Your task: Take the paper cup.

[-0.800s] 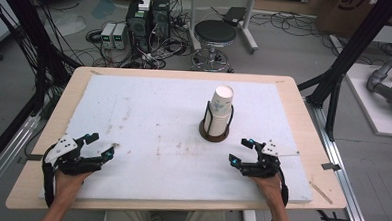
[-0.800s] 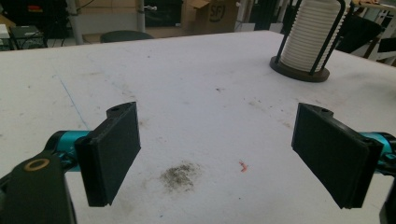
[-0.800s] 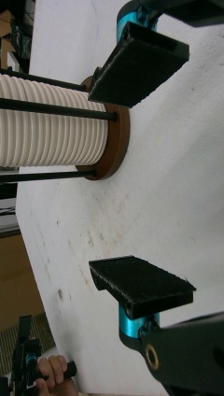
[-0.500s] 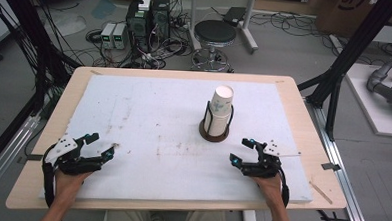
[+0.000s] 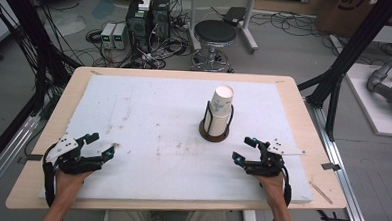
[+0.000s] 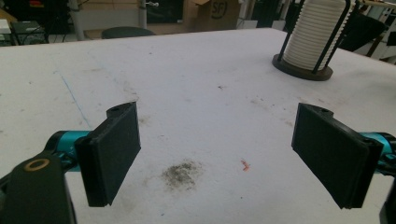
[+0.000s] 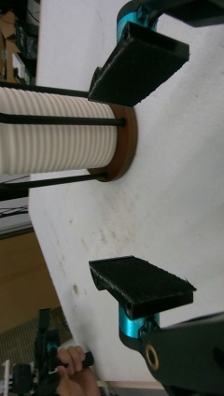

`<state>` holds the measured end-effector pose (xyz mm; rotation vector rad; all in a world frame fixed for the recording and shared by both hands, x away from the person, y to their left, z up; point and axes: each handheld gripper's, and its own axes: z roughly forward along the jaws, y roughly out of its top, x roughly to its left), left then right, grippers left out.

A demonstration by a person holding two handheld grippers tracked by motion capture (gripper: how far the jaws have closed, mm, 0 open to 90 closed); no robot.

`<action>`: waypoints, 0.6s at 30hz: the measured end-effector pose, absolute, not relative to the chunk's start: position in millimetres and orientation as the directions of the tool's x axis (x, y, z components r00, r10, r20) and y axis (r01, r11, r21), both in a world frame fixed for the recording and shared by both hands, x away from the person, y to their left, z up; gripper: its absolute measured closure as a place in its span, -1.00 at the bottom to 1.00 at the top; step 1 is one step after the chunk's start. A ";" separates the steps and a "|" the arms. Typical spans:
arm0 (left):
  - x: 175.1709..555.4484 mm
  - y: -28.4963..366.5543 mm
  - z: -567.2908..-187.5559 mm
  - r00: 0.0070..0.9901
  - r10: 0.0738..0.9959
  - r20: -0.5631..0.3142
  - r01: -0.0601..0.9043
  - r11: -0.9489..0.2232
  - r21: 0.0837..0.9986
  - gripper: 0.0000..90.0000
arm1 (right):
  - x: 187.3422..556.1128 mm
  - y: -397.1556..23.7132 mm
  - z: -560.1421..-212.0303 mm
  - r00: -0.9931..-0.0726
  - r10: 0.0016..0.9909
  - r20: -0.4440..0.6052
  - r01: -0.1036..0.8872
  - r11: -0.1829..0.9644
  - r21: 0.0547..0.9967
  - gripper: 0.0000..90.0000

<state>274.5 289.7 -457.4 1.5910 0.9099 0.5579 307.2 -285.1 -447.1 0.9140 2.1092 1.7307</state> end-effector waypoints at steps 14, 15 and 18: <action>274.2 289.5 -457.6 0.585 0.802 -0.125 0.250 -0.032 0.968 -0.66 | 314.4 -286.9 -411.0 -0.769 0.623 0.147 0.277 0.116 0.954 -0.62; 274.2 289.5 -457.6 0.585 0.802 -0.125 0.250 -0.032 0.968 -0.66 | 315.1 -287.0 -408.7 -0.769 0.623 0.146 0.277 0.118 0.954 -0.62; 274.4 289.7 -457.5 0.586 0.801 -0.123 0.251 -0.035 0.967 -0.66 | 319.0 -288.1 -395.9 -0.772 0.622 0.133 0.266 0.126 0.956 -0.62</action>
